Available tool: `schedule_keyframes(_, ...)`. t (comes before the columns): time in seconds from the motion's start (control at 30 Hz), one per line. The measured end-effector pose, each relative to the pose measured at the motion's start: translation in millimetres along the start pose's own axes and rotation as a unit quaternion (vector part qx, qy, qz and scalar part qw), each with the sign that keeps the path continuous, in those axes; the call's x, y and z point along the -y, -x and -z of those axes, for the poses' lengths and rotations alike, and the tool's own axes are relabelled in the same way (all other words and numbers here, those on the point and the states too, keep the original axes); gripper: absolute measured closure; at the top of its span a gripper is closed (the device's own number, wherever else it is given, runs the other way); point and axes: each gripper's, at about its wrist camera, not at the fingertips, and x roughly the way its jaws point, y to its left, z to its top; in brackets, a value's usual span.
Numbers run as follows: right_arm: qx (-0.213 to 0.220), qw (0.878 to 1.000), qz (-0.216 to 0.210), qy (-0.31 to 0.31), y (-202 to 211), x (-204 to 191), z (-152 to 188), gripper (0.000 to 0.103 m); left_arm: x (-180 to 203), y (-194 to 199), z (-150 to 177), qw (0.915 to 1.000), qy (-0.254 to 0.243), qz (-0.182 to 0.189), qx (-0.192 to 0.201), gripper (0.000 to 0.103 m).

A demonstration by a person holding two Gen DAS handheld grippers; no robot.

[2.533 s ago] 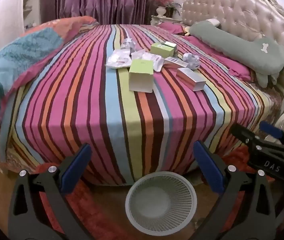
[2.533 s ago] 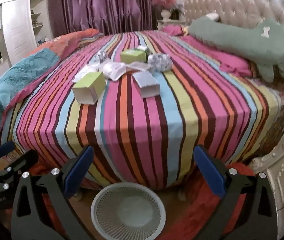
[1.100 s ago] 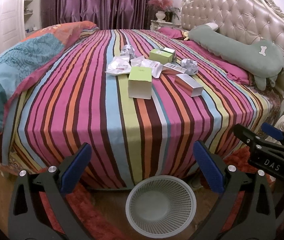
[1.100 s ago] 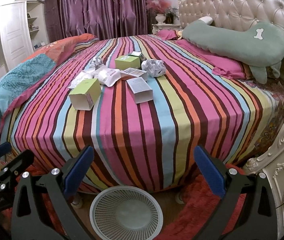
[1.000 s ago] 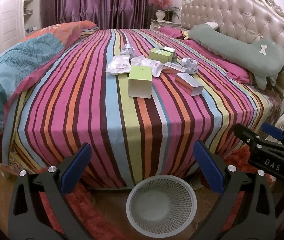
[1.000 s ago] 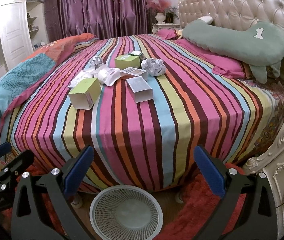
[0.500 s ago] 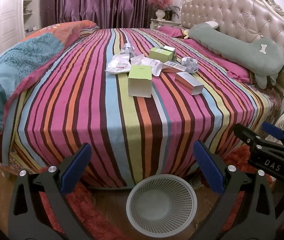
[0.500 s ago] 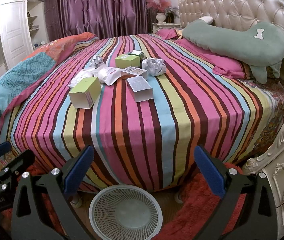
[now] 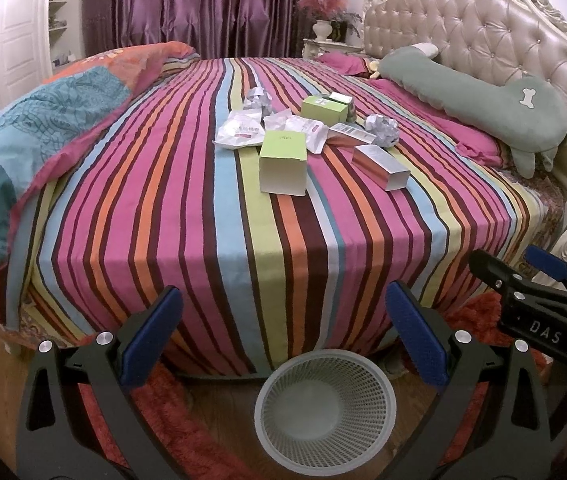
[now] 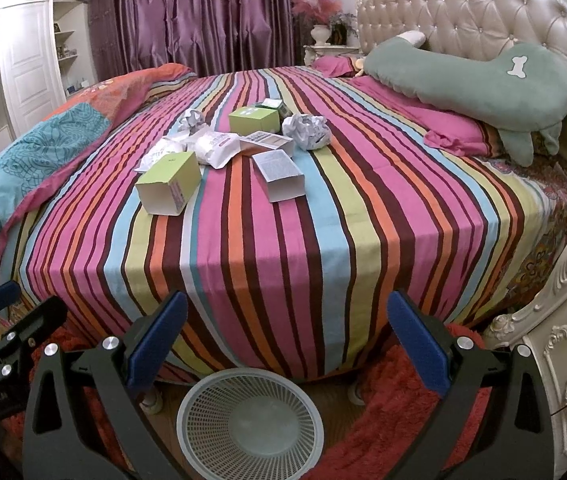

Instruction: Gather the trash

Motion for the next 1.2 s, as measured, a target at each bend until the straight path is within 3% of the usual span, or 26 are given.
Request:
schedule_keyframes(0.5,-0.007,1.0,-0.007,0.003,-5,-2,0,0.007,-11,-8,2,0.9998,0.019,-0.001,-0.008,0.005)
schedule_keyframes(0.83,-0.012,0.999,-0.017,0.032,-25,-11,-1,0.007,-23,-39,2,0.9986,0.036,-0.003,-0.038,0.005)
schedule_keyframes(1.2,-0.011,0.998,-0.032,0.052,-50,-20,-13,0.007,-23,-72,-15,0.9985,0.033,-0.006,-0.045,0.005)
